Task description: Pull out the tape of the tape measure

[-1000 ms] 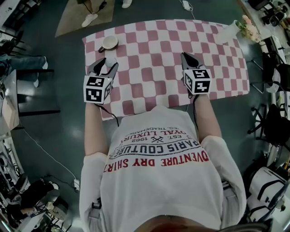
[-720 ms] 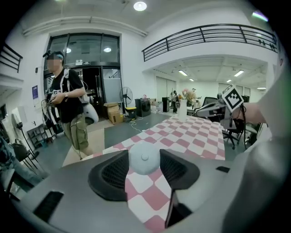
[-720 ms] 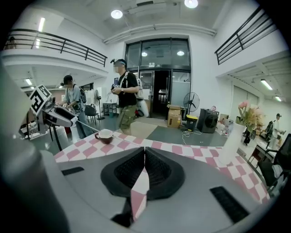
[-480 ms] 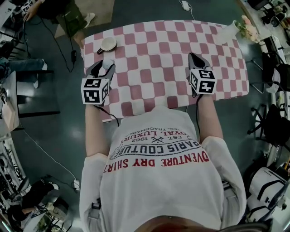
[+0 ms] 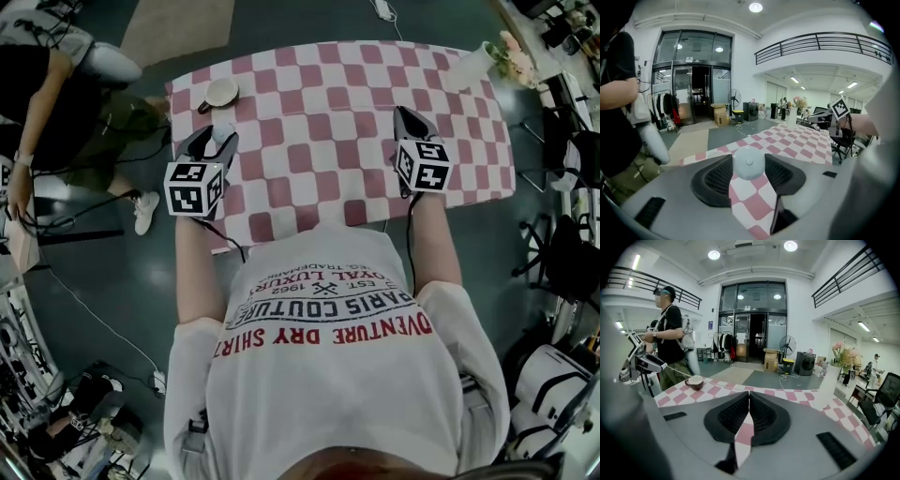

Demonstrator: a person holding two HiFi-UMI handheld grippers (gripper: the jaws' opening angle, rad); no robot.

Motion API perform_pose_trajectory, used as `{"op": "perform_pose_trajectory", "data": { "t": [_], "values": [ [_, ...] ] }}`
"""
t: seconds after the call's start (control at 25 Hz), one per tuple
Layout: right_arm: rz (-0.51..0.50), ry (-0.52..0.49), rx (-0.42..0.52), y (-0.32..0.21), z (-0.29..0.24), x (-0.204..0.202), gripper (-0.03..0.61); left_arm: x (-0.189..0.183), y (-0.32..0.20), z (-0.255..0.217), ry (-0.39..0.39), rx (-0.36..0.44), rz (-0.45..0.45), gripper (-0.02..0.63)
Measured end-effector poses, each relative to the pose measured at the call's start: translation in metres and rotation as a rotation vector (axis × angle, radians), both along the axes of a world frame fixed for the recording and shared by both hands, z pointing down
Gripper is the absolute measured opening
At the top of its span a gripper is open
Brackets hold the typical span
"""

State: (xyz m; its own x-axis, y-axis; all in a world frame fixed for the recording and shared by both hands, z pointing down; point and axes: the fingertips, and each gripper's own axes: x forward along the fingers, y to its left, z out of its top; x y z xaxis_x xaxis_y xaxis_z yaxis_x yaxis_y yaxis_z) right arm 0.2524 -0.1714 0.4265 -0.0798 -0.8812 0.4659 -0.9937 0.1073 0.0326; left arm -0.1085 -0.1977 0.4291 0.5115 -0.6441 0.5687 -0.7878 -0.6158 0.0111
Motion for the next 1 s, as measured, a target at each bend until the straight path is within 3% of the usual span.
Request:
{"op": "perform_pose_trajectory", "data": {
  "t": [0.36,1.0],
  "values": [
    [0.101,-0.029,-0.045,0.005,0.016,0.038,0.031,-0.004,-0.007,0.005,-0.010,-0.006,-0.024,0.230],
    [0.025,-0.106,-0.105,0.007,0.045,0.019,0.032,0.028,-0.004,0.033,-0.042,-0.067,0.038,0.230]
  ]
}}
